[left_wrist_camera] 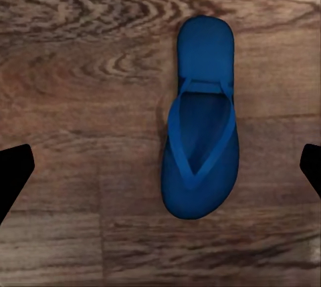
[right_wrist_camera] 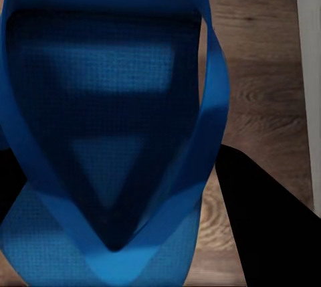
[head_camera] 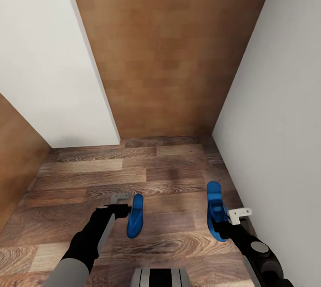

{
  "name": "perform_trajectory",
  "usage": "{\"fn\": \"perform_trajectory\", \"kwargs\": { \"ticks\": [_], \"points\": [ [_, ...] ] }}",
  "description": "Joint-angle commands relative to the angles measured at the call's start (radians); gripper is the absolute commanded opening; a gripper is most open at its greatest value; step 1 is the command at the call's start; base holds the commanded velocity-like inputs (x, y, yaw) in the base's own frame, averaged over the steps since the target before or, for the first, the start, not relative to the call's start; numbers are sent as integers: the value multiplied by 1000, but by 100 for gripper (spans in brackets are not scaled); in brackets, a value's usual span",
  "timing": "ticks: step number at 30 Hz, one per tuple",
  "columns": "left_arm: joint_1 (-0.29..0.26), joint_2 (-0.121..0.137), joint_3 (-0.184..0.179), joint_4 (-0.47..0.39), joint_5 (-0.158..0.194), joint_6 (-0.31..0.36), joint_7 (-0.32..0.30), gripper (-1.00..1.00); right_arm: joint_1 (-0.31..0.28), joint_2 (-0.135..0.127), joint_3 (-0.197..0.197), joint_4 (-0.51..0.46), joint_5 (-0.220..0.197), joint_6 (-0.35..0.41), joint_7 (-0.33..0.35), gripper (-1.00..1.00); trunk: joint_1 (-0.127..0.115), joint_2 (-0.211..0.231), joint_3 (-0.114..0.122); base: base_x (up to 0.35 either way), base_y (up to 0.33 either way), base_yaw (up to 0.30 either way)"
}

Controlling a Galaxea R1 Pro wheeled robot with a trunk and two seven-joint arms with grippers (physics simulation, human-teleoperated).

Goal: In the bedroom, move the book from the bed onto either nightstand, and place the two sandals side by side next to the bed.

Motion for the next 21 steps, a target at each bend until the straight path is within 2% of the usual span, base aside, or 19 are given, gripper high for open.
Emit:
{"fn": "perform_trajectory", "kwargs": {
  "ticks": [1,7,14,21],
  "points": [
    [0,0,0,-1,2,6,5,100,-1,-1,2,-1,0,6,-2,-100,0,-1,-5,0,0,0],
    [0,-1,1,-11,3,14,5,100,-1,-1,2,-1,0,6,-2,-100,3,-2,-28,0,0,0],
    [0,-2,0,-105,5,150,4,100,-1,-1,1,-1,0,6,-2,-100,6,-4,-55,0,0,0],
    [-3,-6,-5,-116,6,171,5,100,-1,1,1,-1,2,6,-3,-100,9,-5,-82,0,0,0]
  ]
}}
